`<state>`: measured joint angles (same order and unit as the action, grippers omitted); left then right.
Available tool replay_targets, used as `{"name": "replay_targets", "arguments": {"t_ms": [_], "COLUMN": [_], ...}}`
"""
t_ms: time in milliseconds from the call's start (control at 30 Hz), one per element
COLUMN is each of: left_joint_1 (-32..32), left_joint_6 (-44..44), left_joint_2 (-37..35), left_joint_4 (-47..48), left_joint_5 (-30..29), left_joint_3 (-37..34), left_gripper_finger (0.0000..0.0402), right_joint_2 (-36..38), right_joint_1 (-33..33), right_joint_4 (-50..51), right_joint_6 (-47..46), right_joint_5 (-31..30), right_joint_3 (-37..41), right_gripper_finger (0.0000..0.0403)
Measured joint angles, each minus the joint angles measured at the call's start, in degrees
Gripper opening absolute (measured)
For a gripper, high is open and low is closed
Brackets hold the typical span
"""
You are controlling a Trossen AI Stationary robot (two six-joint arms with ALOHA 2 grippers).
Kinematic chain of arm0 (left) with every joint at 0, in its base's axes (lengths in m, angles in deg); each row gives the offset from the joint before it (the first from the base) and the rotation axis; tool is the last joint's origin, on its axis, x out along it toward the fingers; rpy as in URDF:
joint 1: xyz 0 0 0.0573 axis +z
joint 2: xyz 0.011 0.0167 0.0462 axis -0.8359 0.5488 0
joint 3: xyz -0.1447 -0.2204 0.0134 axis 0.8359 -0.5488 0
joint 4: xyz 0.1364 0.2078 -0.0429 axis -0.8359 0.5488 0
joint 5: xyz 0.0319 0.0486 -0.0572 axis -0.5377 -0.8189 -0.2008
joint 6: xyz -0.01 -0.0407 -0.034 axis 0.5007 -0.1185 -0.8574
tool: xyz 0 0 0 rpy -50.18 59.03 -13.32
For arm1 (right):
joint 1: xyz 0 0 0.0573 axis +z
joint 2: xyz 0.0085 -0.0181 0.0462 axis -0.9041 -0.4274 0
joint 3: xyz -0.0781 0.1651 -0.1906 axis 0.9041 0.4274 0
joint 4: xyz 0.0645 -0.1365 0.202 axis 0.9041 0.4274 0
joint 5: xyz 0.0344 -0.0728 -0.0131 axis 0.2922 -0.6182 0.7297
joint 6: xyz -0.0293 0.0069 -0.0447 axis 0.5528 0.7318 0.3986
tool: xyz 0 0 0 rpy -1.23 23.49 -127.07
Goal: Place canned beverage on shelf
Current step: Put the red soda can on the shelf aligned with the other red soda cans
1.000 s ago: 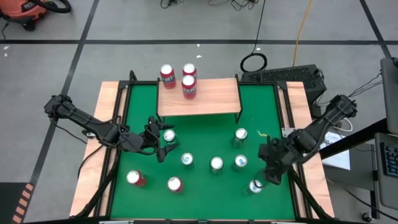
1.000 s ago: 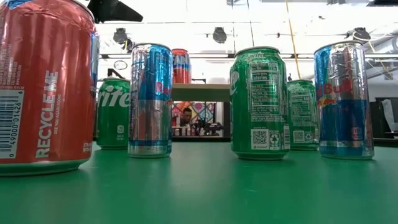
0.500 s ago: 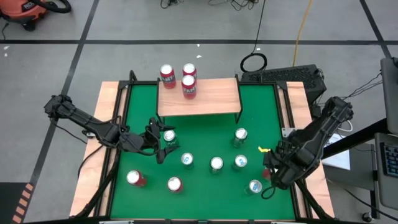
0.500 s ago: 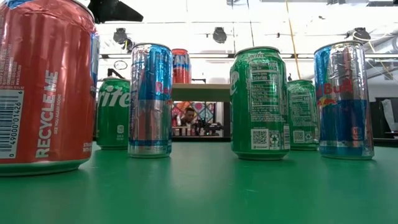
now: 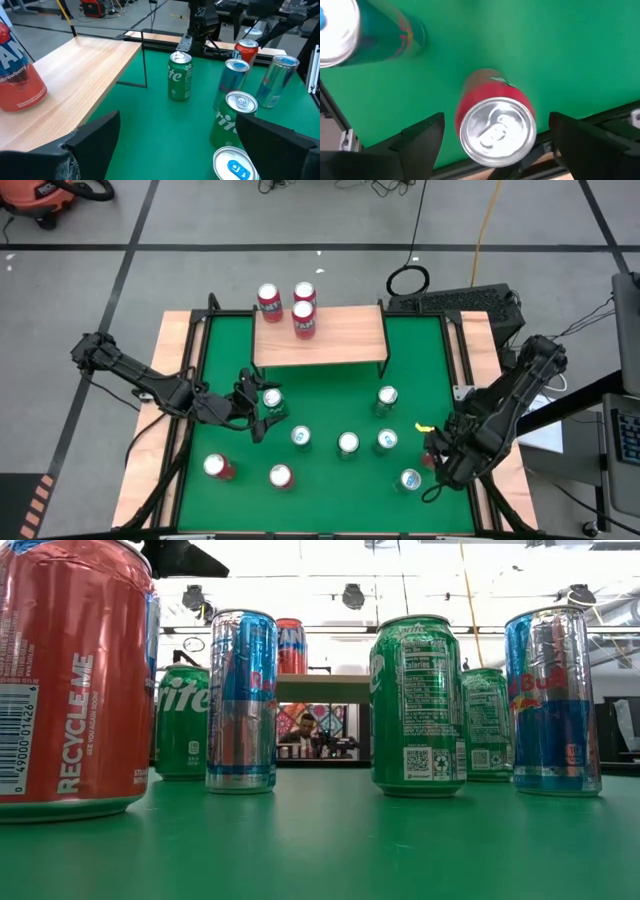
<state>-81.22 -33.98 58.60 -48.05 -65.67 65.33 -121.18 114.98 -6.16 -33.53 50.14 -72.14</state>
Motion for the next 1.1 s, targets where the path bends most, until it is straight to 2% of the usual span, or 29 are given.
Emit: {"name": "replay_targets", "arguments": {"t_ms": [200,533,767,933,1100], "left_joint_1": [0.0,0.0,0.0,0.0,0.0], "left_joint_6": [1.8,3.0,2.9,3.0,4.4], "left_joint_2": [0.0,0.0,1.1,2.9,4.9], "left_joint_4": [0.0,0.1,0.1,-1.3,-5.7], "left_joint_5": [-0.2,-0.2,-0.2,-0.2,-0.3], "left_joint_3": [0.0,0.0,0.0,0.0,0.0], "left_gripper_finger": [0.0391,0.0391,0.0391,0.0391,0.0391], "right_joint_2": [0.0,0.0,0.3,0.3,0.3], "right_joint_1": [0.8,0.8,0.8,0.4,-1.2], "right_joint_4": [-2.2,-11.1,-11.4,-10.0,-4.6], "right_joint_6": [-2.6,-3.3,-5.0,-4.8,-4.5], "right_joint_5": [2.6,2.8,4.4,4.5,4.0], "right_joint_3": [4.7,11.6,11.5,8.5,3.6], "right_gripper_finger": [0.0351,0.0341,0.0292,0.0298,0.0305]}}
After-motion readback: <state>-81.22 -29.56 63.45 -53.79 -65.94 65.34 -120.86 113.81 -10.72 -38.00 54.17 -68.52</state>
